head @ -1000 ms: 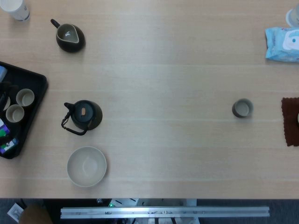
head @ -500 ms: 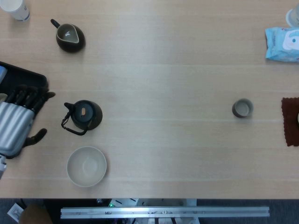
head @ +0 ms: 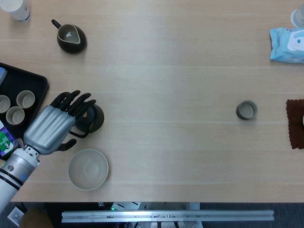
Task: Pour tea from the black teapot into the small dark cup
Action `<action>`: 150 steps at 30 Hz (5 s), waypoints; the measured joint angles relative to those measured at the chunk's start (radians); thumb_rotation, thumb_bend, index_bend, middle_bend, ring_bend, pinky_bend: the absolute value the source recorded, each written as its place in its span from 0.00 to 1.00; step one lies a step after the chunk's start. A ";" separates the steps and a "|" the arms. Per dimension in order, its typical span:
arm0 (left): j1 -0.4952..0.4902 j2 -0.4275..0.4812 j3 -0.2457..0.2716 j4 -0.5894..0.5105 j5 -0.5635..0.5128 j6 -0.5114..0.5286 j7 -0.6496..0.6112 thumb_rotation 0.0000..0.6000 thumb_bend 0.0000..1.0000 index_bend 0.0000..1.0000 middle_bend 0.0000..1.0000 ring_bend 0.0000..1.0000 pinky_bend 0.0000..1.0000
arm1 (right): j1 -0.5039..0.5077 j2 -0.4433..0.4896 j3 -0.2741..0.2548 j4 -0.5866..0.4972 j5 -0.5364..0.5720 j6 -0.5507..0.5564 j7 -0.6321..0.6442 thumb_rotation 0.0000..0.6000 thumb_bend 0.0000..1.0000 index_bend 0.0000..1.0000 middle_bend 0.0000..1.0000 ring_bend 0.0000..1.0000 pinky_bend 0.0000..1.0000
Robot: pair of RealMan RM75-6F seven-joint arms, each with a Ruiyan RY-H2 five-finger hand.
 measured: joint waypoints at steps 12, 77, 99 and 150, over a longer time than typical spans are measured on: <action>-0.051 -0.090 0.010 0.100 -0.057 -0.065 0.042 1.00 0.21 0.00 0.00 0.00 0.08 | -0.013 -0.003 -0.009 0.005 0.008 0.009 0.011 1.00 0.06 0.34 0.33 0.26 0.28; -0.178 -0.156 -0.030 0.091 -0.273 -0.084 0.149 1.00 0.21 0.00 0.00 0.00 0.08 | -0.065 -0.011 -0.023 0.040 0.015 0.048 0.065 1.00 0.06 0.34 0.33 0.26 0.28; -0.262 -0.274 -0.065 0.284 -0.486 -0.147 0.238 1.00 0.21 0.00 0.00 0.00 0.08 | -0.076 -0.014 -0.027 0.056 0.016 0.049 0.085 1.00 0.06 0.34 0.33 0.26 0.28; -0.325 -0.173 -0.031 0.251 -0.906 -0.086 0.418 1.00 0.21 0.24 0.00 0.00 0.08 | -0.089 -0.012 -0.035 0.052 0.020 0.042 0.092 1.00 0.06 0.34 0.33 0.26 0.28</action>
